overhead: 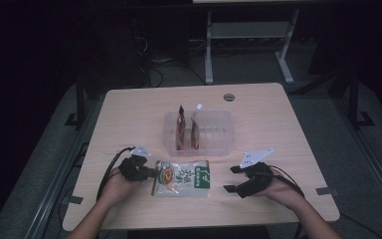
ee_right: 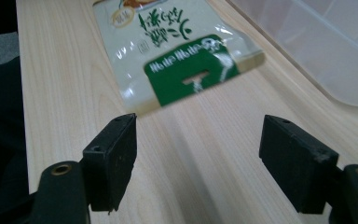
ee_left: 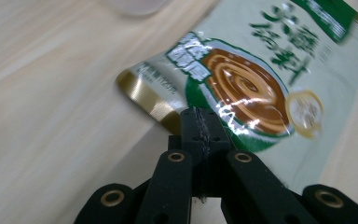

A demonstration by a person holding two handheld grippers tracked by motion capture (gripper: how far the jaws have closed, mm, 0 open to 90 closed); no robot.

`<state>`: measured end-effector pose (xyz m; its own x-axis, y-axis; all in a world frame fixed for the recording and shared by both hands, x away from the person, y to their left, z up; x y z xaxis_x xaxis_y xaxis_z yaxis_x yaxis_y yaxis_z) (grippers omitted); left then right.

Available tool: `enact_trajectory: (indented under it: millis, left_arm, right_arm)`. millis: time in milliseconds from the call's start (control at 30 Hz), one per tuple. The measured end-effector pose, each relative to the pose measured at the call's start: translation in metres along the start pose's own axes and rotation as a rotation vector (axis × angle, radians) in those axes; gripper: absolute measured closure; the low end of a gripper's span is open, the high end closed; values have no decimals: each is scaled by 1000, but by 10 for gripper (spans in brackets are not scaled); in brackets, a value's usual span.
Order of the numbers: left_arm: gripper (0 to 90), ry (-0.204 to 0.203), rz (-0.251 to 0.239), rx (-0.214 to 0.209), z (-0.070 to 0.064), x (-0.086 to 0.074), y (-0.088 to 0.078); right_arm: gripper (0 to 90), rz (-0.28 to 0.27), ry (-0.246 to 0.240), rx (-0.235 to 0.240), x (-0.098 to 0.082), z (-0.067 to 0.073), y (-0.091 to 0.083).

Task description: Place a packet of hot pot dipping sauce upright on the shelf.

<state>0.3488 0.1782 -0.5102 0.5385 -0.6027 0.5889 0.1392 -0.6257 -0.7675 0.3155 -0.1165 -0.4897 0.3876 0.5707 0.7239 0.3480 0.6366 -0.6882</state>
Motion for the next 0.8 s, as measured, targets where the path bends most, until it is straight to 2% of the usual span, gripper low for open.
enact_trajectory:
  millis: [33, 67, 100, 200, 233, 267, 333, 367, 400, 433, 467, 567, 633, 733, 800]
  left_arm:
    - [899, 2, 0, -6, -4, 1, 2]
    - [899, 33, 11, -11, -7, 4, 5]
    - [900, 25, 12, -21, -12, 5, 7]
    - [899, 50, 19, -34, -18, 8, 10]
    - [899, 70, 7, -37, -20, 11, 9]
    - [899, 63, -15, -42, -22, 14, 8]
    - [898, 96, -33, -41, -24, 21, 2]
    - [895, 101, -47, -47, -26, 25, 1]
    - [809, 106, -61, -42, -27, 29, 1]
    - [782, 141, -55, -31, -25, 32, 0]
    - [754, 143, -64, -32, -26, 35, 1]
    - [639, 184, -73, -24, -22, 45, 4]
    - [589, 191, -72, -35, -19, 47, 8]
    - [490, 215, -40, -21, -16, 46, 17]
    - [454, 207, -35, -35, -14, 47, 25]
  right_arm:
    - [269, 0, -1, 0, 0, 0, 0]
    - [269, 0, -1, 0, 0, 0, 0]
    - [269, 0, -2, 1, 0, 0, 0]
    - [269, -1, 0, 0, -1, 0, -1]
    - [269, -2, -1, 0, -1, -1, -1]
    - [269, -1, 1, -1, -1, -1, -1]
    - [269, -3, -1, -1, -2, -2, -1]
    - [269, -3, 4, -2, -2, -2, -1]
    - [269, -2, 6, -2, -2, -2, -1]
    - [269, -2, 7, -2, -2, -2, -1]
    - [269, -2, 7, -2, -2, -2, -1]
    - [269, 0, 2, 0, -2, -2, -1]
    - [269, 0, 2, 0, -2, -1, -1]
    - [269, 3, 4, -1, -3, -2, -1]
    - [269, 3, 4, -1, -3, -3, 0]
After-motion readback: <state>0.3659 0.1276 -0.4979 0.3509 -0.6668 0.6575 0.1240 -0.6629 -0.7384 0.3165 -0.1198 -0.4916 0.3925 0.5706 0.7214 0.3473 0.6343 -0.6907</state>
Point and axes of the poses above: each handheld gripper's, and its own axes: y roughly forward along the jaws, x roughly out of its top, z roughly to its left, the point moved 7 cm from there along y, roughly forward along the jaws, and after that the axes turned 7 degrees about -x, right-handed, at the moved point
